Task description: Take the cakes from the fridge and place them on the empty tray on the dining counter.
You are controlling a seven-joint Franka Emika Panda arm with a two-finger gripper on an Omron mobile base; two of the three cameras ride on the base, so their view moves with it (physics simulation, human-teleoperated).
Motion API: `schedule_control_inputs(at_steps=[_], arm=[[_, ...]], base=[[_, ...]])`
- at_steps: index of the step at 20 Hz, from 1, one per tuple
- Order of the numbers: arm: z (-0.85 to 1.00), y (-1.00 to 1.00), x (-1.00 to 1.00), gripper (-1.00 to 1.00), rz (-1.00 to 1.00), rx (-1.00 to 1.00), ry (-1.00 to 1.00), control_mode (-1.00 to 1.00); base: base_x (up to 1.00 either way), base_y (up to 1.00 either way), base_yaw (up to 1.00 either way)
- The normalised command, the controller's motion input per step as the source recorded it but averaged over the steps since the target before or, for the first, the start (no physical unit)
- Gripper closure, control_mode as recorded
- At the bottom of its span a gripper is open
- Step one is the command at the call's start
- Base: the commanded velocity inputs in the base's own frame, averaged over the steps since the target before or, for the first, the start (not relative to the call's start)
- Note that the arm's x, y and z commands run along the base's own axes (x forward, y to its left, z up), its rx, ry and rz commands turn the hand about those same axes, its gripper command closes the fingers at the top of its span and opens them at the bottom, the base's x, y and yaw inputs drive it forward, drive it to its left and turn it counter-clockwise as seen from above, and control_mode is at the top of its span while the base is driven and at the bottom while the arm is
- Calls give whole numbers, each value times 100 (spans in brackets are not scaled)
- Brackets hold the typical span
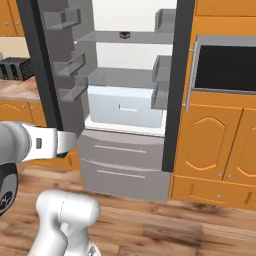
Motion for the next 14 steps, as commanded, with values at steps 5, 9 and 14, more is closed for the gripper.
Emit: schedule_control_inputs(at_steps=[5,9,14], arm=[[0,0,0,100,0,0,0,100],[0,0,0,100,0,0,0,100],[0,0,0,100,0,0,0,100]], base=[[-15,-15,6],[-19,-22,6],[-48,-54,-36]])
